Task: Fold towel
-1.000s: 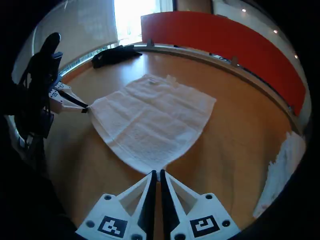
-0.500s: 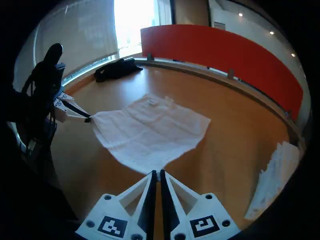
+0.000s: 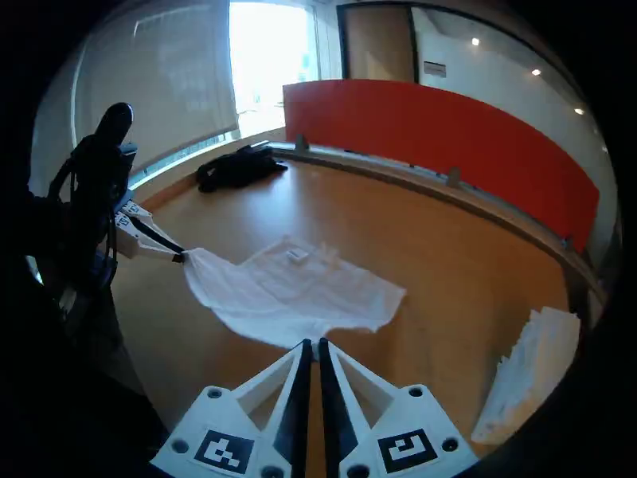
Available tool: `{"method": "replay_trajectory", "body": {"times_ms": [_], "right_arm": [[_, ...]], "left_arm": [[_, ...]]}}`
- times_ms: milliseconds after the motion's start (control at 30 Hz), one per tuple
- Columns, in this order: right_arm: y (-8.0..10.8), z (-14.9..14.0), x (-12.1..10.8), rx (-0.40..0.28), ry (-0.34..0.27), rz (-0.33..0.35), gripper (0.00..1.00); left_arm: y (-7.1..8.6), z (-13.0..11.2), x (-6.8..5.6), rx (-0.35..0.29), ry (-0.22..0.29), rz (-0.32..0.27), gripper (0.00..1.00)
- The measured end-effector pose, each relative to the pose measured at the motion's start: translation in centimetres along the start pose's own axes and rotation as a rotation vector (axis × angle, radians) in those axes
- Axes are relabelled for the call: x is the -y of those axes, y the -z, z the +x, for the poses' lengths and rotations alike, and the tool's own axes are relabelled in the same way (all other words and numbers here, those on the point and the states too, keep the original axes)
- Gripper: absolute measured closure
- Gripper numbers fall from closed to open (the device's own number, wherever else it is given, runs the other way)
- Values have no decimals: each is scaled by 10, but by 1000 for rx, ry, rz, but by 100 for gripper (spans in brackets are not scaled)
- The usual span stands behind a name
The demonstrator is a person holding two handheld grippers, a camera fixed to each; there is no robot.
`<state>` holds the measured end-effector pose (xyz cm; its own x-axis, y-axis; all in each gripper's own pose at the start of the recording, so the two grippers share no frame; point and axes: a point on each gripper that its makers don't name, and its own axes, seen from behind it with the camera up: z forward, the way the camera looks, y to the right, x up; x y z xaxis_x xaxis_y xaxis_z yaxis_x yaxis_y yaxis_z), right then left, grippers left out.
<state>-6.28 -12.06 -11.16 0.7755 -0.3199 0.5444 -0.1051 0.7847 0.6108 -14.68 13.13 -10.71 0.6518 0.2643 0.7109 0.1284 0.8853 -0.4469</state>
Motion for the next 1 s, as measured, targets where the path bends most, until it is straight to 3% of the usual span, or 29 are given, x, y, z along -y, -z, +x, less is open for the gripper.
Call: {"method": "replay_trajectory", "body": {"times_ms": [200, 467, 767, 1000], "right_arm": [[9, 5, 3, -3, -9, 7, 93], [7, 2, 3, 7, -9, 7, 93], [0, 6, -9, 18, 1, -12, 93], [-17, 12, -29, 29, 13, -35, 93]], "left_arm": [[10, 0, -2, 8, 8, -4, 86], [9, 0, -3, 7, 27, -2, 86], [1, 12, 0, -8, 58, -1, 86], [-15, 30, 10, -28, 72, 14, 86]]}}
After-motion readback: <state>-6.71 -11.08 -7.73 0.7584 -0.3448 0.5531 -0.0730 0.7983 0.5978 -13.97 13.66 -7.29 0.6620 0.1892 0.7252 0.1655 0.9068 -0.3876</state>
